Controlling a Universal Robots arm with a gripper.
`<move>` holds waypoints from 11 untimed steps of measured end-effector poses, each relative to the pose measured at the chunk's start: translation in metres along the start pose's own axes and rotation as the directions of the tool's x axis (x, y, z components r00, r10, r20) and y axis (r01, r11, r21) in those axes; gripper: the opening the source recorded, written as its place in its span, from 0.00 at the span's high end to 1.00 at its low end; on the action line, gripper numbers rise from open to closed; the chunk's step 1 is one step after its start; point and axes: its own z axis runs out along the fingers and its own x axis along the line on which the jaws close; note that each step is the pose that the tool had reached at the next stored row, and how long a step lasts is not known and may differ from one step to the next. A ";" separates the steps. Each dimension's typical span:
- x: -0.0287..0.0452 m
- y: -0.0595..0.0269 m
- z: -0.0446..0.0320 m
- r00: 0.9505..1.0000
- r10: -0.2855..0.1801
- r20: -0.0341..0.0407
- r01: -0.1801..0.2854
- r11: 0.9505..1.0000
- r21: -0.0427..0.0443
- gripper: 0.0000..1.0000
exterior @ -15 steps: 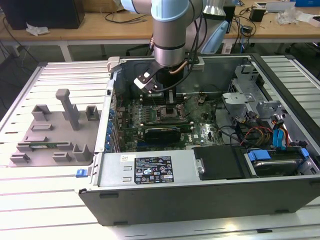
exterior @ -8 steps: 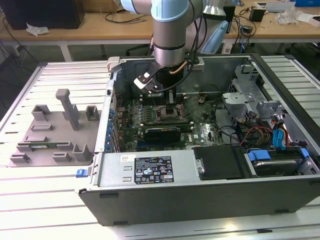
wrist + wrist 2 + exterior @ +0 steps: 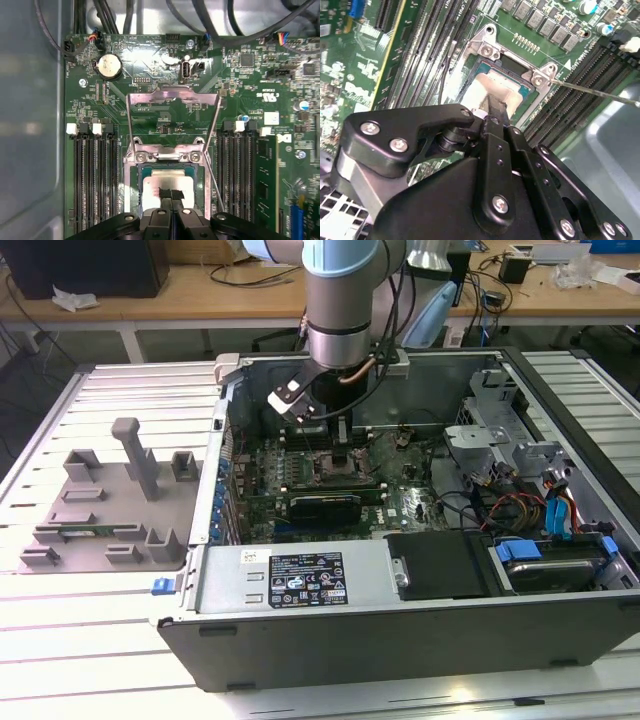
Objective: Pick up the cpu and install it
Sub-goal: 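Place the cpu into insertion slot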
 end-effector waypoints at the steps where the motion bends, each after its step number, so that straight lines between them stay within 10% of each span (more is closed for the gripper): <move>1: -0.0002 0.0002 -0.0061 1.000 0.000 0.002 0.000 1.000 0.000 0.89; 11: -0.0006 0.0008 -0.0226 1.000 0.000 0.006 0.000 1.000 0.000 0.89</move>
